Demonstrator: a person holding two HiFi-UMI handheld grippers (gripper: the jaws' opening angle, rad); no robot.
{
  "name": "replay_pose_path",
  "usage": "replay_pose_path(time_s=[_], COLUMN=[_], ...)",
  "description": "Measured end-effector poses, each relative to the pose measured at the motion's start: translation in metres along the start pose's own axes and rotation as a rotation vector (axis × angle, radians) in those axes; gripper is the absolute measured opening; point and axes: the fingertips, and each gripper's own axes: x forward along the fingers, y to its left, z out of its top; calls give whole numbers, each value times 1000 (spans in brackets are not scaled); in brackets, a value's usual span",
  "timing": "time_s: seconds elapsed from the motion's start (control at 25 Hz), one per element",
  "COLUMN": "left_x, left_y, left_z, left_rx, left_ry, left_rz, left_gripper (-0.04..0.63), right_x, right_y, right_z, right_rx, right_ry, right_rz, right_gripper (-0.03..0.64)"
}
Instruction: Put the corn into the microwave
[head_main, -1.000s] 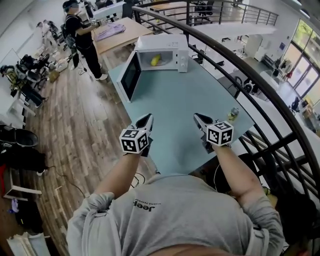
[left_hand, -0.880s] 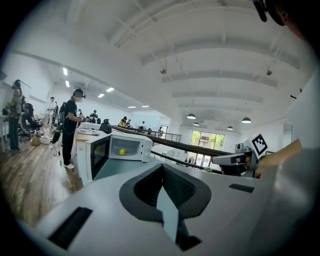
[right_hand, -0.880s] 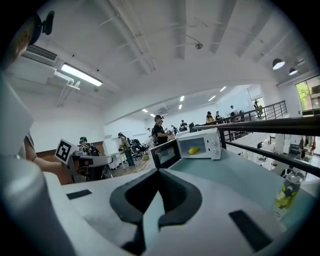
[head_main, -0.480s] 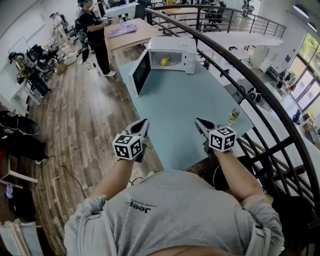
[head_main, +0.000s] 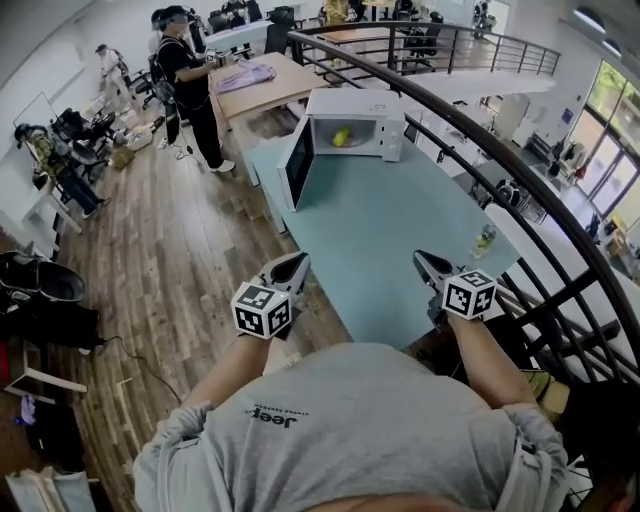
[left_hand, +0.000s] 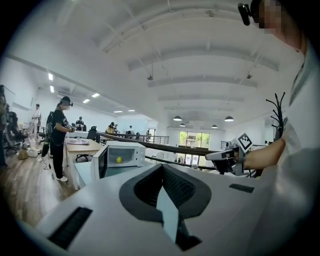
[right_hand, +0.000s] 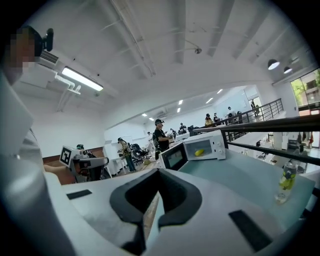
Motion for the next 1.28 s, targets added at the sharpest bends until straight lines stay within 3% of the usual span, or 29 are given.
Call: replay_pose_path(time_s=[0.2,0.4,0.64,1.28], left_x=[-15,-12,-3,-1], left_y=[39,67,67,66], left_z=[-2,0,0,2], left_rx=[2,-23,-32,-66], left_ry=[11,6,-3,-19], left_rz=[-45,-58,-89,-60], left_gripper=[20,20,20,20], right_x=[12,32,37,38], right_y=[7,19,22,11], right_z=[-9,-1,-1,6], right_rx=[51,6,-37,-72], right_ry=[-20,-17,16,56], right_rz=[-70,-76,-81,-59], right_gripper=[17,17,17,17])
